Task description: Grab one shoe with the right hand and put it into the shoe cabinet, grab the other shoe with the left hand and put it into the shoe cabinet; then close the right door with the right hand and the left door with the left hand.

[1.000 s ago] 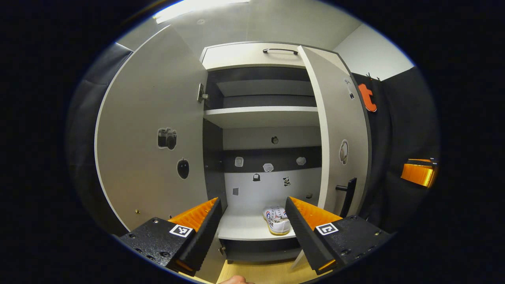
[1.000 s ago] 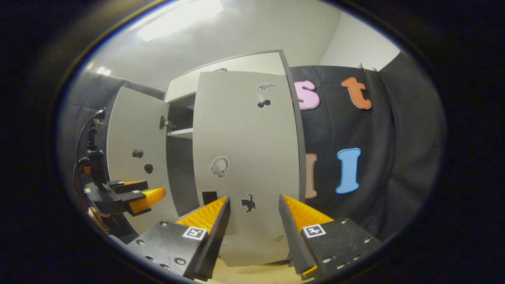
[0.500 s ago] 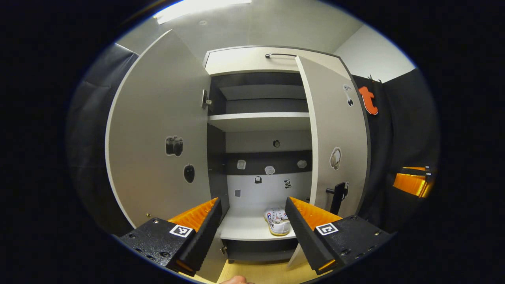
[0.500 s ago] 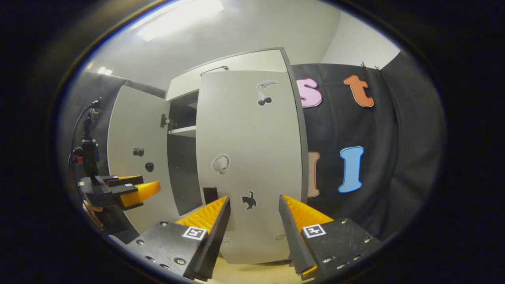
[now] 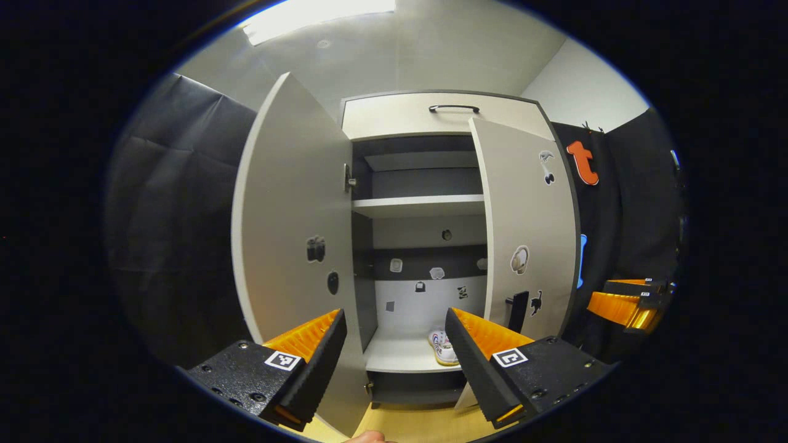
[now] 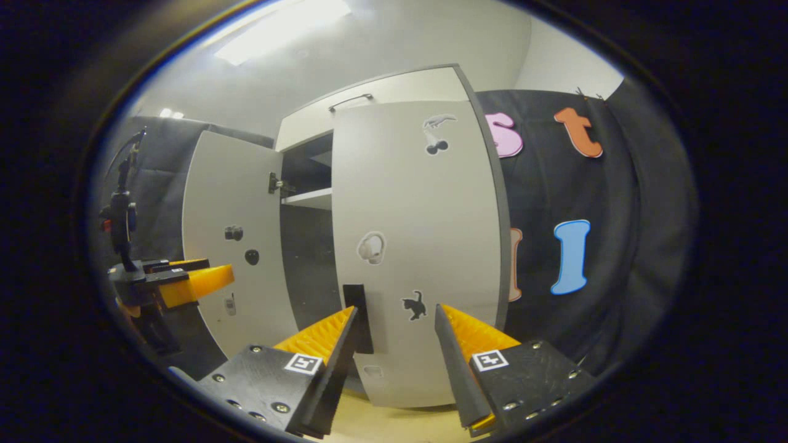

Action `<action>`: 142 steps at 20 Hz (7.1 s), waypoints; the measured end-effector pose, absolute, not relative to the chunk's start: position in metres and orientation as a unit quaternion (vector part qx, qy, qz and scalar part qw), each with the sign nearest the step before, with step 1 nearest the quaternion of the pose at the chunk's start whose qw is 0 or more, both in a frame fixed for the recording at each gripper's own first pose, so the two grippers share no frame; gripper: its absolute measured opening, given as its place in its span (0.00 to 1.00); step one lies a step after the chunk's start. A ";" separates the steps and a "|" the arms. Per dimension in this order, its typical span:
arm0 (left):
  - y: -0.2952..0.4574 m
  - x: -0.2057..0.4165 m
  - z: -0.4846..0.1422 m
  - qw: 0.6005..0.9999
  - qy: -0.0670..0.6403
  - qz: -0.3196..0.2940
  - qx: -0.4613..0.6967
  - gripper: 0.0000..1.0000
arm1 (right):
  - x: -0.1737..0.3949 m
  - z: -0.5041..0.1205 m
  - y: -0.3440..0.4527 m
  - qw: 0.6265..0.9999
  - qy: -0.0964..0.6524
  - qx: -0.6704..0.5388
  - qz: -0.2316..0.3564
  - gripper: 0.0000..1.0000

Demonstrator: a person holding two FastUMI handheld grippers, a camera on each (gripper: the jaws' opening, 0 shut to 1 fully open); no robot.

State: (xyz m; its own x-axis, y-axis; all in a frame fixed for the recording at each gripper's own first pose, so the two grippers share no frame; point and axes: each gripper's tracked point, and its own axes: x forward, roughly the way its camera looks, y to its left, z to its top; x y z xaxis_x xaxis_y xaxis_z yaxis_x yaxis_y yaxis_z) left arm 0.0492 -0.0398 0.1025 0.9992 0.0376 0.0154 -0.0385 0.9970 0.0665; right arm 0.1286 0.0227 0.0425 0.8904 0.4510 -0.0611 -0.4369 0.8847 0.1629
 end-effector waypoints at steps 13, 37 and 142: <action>0.071 -0.030 0.142 0.981 -0.040 0.175 0.069 0.97 | 0.125 0.023 0.082 0.949 0.080 0.076 0.297 0.74; 0.130 0.011 0.050 0.976 0.047 0.212 -0.031 0.96 | 0.131 0.014 0.051 0.962 0.089 0.058 0.252 0.70; -0.027 0.113 0.044 0.997 0.037 -0.066 -0.007 1.00 | 0.119 0.007 -0.073 0.991 0.078 0.063 0.089 0.70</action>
